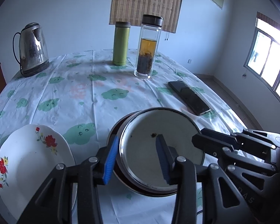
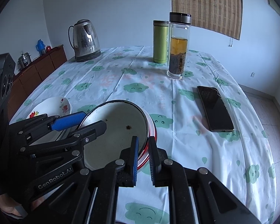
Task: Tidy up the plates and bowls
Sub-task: 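Lower the enamel bowl into the pink bowl with both tools, then open both tools and release the enamel bowl in the pink bowl, then close both tools on the rim of the nested bowl stack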
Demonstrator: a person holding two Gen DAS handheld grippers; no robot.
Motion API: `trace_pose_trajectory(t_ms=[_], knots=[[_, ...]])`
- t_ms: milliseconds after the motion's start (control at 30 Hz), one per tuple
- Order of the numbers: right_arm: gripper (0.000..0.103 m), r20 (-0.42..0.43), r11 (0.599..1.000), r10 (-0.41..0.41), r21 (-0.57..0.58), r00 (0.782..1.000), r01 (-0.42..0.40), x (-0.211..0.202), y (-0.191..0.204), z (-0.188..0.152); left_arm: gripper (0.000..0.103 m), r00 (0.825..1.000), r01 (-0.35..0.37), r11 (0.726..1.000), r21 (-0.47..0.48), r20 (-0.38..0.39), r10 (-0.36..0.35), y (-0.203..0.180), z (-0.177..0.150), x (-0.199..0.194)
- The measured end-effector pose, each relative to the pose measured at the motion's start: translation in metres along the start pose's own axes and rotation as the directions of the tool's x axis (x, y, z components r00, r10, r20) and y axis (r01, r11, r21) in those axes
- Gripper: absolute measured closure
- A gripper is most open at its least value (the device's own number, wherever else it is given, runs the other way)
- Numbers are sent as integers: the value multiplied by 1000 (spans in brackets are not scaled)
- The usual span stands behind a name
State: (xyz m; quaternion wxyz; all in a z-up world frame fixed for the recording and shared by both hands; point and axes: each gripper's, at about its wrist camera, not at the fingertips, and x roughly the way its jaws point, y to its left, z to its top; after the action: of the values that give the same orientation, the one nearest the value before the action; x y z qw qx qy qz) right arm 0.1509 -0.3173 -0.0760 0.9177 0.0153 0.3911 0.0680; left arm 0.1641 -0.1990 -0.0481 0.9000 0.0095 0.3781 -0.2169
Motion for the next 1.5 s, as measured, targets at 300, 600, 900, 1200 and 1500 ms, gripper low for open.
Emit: trace_pose_trajectory(t_ms=[300, 600, 900, 1200, 1500], knots=[[88, 3, 1000, 5, -13, 1000, -5, -1, 2, -1, 55, 1000, 9, 1000, 3, 9, -9, 0, 0, -3], [70, 7, 1000, -16, -14, 1000, 16, 0, -1, -3, 53, 1000, 1, 1000, -5, 9, -1, 3, 0, -3], [64, 26, 1000, -29, -1, 999, 29, -4, -4, -6, 43, 1000, -13, 1000, -8, 12, 13, 5, 0, -4], [50, 47, 999, -25, 38, 999, 23, -6, -10, -11, 34, 1000, -27, 999, -23, 7, 27, 11, 0, -3], [50, 49, 996, -18, 94, 999, 13, 3, -18, -12, 34, 999, -31, 999, -13, -19, 31, 11, -3, 4]])
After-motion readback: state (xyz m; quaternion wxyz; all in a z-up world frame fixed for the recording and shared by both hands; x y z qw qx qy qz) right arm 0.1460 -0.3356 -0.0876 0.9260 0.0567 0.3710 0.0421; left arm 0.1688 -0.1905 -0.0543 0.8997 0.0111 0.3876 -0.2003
